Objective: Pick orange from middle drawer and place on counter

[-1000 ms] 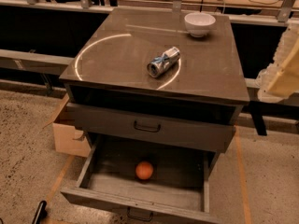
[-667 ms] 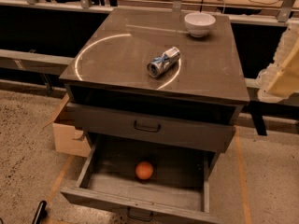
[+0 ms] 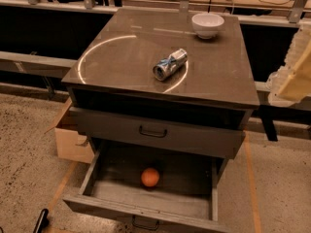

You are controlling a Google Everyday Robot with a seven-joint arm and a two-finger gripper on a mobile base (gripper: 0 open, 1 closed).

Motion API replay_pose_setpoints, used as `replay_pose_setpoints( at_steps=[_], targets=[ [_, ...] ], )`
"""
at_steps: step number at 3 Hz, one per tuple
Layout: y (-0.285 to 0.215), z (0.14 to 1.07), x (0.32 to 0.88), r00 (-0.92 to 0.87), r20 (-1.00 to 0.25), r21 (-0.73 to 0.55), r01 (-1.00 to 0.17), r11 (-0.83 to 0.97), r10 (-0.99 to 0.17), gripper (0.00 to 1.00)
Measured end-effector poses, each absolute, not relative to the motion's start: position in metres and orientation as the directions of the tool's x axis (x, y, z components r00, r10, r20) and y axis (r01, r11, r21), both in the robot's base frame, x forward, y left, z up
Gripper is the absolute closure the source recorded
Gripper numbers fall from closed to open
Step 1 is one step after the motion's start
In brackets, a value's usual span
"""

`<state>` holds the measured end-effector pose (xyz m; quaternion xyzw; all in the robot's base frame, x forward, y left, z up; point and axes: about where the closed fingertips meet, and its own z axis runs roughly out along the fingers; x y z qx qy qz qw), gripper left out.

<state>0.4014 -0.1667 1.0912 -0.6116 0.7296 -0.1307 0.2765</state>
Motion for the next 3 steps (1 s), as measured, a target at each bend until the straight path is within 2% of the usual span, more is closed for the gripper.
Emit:
replay_pose_setpoints(
  at_steps=[3],
  targets=[
    [-0.1667, 1.0912, 0.4014, -0.099, -0.244, -0.529, -0.82, 0.218, -0.965, 0.0]
  ],
)
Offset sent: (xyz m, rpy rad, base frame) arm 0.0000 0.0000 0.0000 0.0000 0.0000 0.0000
